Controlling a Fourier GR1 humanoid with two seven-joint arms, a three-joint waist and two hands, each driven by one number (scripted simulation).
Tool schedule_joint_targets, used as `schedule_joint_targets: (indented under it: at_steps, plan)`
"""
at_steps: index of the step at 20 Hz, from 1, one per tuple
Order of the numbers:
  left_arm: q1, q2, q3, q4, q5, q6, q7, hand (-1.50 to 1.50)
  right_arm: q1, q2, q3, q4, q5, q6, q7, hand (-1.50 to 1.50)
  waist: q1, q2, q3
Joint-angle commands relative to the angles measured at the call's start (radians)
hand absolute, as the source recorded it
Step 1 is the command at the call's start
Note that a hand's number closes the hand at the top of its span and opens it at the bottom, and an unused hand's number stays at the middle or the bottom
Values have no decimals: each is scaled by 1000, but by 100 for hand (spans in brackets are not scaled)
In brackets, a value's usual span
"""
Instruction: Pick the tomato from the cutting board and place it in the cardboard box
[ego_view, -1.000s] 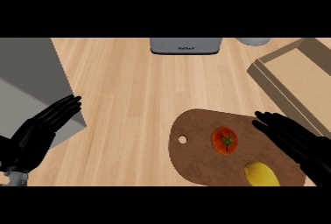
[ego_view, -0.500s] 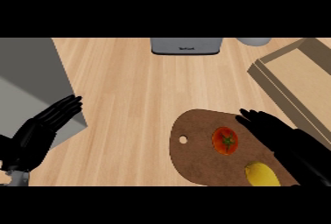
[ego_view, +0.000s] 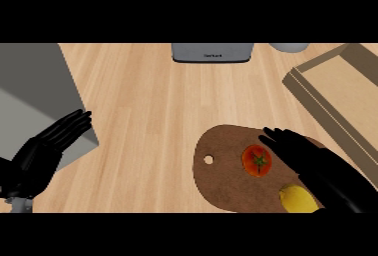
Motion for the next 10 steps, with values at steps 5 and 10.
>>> schedule_joint_targets:
  at_steps: [5,10]
  plan:
    - [-75,5,99,66,-3,-1,66,0,7,48,10,12,113,0,-51,-150,-6,6,-4]
    - [-21,-47,68,54,-72,11,10,0,-45,169,104,33,205,36,85,-150,0,7,-5]
